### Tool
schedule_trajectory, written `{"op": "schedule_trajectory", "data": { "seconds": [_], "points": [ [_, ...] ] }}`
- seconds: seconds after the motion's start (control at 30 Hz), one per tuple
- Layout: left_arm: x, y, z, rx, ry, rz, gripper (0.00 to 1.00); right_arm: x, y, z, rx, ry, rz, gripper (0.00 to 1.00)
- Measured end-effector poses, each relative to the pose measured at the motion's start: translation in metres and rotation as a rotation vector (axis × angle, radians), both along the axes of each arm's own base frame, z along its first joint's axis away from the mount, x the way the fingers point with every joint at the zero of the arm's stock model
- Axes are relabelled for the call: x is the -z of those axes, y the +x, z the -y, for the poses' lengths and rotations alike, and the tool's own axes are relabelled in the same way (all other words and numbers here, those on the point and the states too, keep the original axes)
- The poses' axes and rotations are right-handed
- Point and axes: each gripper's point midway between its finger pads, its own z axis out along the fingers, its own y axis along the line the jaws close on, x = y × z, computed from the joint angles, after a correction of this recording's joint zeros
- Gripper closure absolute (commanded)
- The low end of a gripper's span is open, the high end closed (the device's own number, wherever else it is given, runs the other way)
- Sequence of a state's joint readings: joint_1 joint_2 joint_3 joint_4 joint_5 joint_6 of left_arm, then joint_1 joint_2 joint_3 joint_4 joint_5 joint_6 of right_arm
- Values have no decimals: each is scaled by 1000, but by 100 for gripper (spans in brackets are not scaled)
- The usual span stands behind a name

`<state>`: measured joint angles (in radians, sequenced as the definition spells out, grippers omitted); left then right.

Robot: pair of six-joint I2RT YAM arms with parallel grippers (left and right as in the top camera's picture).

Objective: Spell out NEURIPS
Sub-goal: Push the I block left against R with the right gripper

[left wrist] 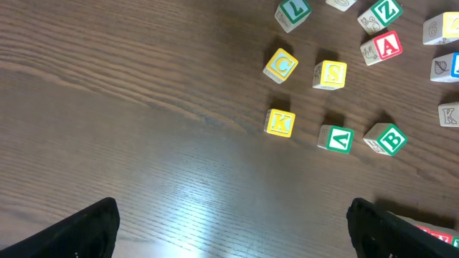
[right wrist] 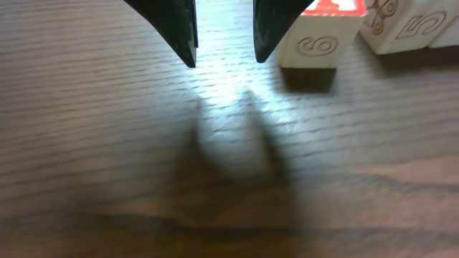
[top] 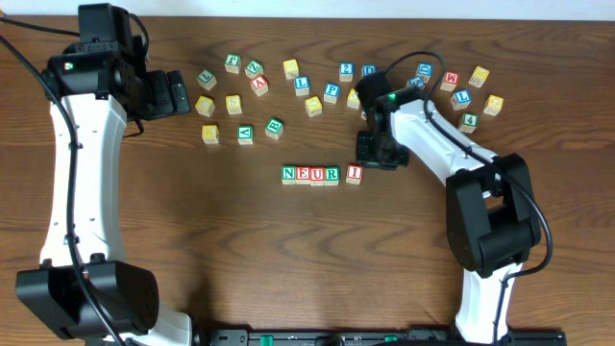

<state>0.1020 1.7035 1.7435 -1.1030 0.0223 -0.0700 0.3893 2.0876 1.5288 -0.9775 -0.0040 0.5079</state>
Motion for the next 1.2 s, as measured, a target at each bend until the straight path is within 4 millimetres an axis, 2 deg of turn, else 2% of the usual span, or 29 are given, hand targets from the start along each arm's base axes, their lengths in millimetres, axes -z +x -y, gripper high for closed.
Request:
{"op": "schedule_trajectory", "data": {
  "seconds": [0.23,0.57,0.87,1.2],
  "points": [
    [0,0,0,0,0,0,0,3,-5,-12,-31,6,3,79],
    [0,0,0,0,0,0,0,3,2,-17,-54,19,33,79],
    [0,0,0,0,0,0,0,4,-11,-22,-70,7,-3,77],
    [0,0,0,0,0,0,0,6,-9,-24,-64,14,10,78]
  ]
}}
